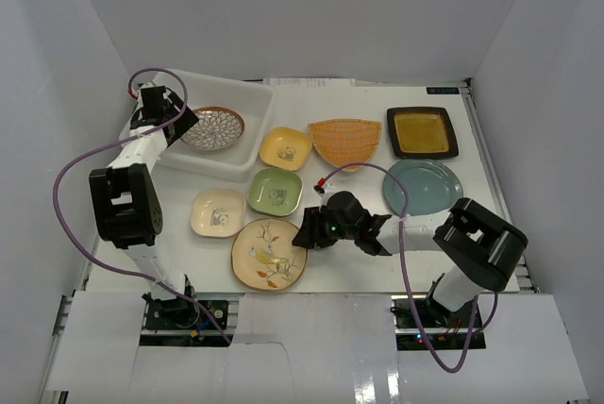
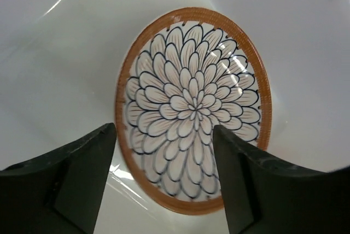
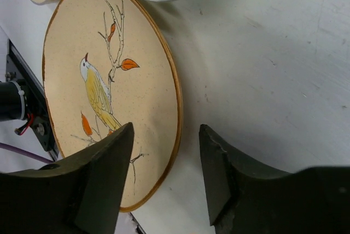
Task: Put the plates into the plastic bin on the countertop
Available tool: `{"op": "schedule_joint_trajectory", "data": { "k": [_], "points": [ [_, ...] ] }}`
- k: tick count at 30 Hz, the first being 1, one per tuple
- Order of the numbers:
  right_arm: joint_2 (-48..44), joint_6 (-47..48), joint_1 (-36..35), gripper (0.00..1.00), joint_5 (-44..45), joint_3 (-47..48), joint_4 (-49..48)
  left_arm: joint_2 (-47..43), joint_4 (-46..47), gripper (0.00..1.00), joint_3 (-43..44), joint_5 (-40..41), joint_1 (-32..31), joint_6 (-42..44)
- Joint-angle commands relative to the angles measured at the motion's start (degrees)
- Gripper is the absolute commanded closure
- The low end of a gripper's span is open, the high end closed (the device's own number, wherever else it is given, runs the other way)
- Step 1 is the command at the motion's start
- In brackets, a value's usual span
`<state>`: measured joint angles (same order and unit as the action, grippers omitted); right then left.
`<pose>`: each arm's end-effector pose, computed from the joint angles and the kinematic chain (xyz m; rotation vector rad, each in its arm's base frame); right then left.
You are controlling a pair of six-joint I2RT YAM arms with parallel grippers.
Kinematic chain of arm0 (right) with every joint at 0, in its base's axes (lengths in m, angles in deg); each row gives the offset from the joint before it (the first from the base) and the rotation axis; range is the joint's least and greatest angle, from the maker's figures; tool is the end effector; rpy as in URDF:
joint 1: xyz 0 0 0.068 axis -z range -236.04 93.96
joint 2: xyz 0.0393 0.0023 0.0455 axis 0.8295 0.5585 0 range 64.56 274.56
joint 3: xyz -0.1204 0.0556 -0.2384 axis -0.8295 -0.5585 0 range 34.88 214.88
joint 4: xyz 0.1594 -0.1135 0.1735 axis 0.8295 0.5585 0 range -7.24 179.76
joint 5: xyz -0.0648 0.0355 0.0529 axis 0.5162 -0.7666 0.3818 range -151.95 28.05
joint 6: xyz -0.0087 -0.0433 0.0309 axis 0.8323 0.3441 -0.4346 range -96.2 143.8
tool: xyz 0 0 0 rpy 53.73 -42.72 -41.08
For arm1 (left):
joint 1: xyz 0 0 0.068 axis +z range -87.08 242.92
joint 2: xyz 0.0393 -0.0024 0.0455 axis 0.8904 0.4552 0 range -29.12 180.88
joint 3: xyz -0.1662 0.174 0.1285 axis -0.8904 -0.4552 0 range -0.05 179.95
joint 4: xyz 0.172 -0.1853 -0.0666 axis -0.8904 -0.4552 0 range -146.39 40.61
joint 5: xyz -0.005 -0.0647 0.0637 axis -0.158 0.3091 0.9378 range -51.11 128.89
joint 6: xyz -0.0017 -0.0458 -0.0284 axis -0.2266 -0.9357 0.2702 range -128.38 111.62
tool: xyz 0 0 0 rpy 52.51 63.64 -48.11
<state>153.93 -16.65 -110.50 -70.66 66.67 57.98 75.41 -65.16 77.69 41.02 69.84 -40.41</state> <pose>0.1648 0.2398 0.1437 -0.3842 2.3252 1.0671 0.4096 0.0510 0.2380 -0.7913 2.1808 -0.1792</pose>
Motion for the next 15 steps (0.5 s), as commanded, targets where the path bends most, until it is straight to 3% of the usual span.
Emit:
{"op": "schedule_joint_trajectory", "data": {
  "k": [1,3,9,11,15],
  "points": [
    [1.69,-3.50,-0.30,0.45,0.97,-0.06,-5.72,-5.21,4.17,0.15,2.16,-1.78,-0.06,-0.49],
    [2.48,-4.55,-0.30,0.50,1.15,-0.24,-6.42,-6.53,4.34,0.07,1.81,-4.04,-0.06,-1.19],
    [1.96,-7.01,0.58,0.73,1.68,-3.05,-8.62,-16.89,7.94,0.05,-4.67,-11.35,-0.33,-4.26],
    [0.56,-7.10,1.54,0.92,0.89,-4.71,-9.15,-21.71,9.96,0.05,-7.23,-15.04,-1.11,-5.49],
    [-7.34,-7.19,3.91,0.92,-0.60,-10.42,-9.68,-28.84,11.37,0.05,-13.99,-21.63,-2.96,-5.76]
  ]
}}
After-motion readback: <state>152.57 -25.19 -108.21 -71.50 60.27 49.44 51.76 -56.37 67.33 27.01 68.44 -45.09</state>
